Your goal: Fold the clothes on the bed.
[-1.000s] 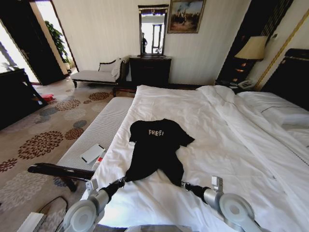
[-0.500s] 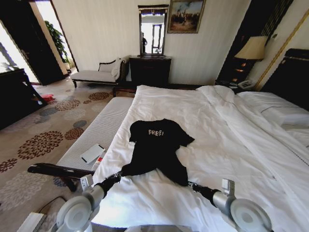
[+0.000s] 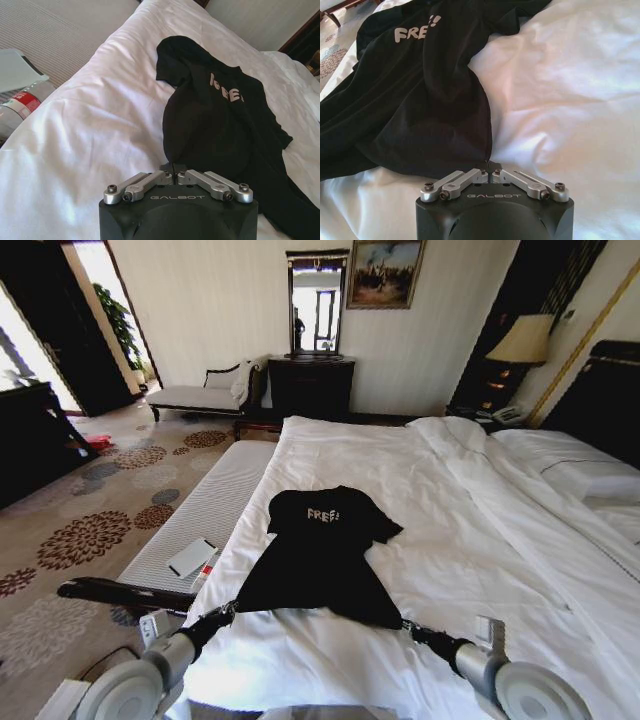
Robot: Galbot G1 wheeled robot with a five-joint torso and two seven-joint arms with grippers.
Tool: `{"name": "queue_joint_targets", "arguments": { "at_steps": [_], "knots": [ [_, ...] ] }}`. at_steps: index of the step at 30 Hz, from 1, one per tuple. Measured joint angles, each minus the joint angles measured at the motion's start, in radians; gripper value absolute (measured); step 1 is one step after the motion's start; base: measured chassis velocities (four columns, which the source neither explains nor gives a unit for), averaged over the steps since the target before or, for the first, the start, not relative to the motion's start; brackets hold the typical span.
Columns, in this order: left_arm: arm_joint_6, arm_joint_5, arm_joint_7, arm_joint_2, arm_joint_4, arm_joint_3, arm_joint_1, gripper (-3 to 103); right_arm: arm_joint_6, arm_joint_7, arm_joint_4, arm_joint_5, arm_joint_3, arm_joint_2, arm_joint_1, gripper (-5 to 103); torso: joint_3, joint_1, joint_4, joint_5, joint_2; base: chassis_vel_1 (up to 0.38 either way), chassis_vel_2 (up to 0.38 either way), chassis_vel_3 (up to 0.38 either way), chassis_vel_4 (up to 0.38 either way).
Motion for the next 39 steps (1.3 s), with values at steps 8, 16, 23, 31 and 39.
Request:
{"name": "queue_joint_targets", "arguments": {
  "at_steps": [8,16,23,31,39],
  "knots": [
    [0.001,0.000,0.000,0.000,0.001,0.003,-0.002,0,-0.001,0.000,-0.001,0.001,-0.002,0.000,0.002,0,0.000,0.000,0.0000,0.0001,0.000,0.000,0.000,0.000,0.000],
    [0.001,0.000,0.000,-0.001,0.002,0.004,-0.003,0,-0.001,0.000,-0.002,0.001,-0.003,0.000,0.003,0,0.000,0.000,0.0000,0.0001,0.000,0.000,0.000,0.000,0.000],
    [0.001,0.000,0.000,-0.001,0.002,0.005,-0.003,0,-0.001,0.001,-0.002,0.001,-0.003,0.000,0.003,0,0.000,0.000,0.0000,0.0001,0.000,0.000,0.000,0.000,0.000],
    [0.001,0.001,0.000,-0.001,0.003,0.005,-0.003,0,-0.001,0.001,-0.003,0.002,-0.004,0.000,0.004,0,0.000,0.000,0.0000,0.0001,0.000,0.000,0.000,0.000,0.000],
    [-0.042,0.122,0.040,-0.032,-0.010,-0.048,0.079,0,0.028,-0.096,0.031,-0.187,0.103,0.034,-0.085,0,0.000,0.000,0.0001,0.0000,0.000,0.000,0.000,0.000,0.000]
  ]
}}
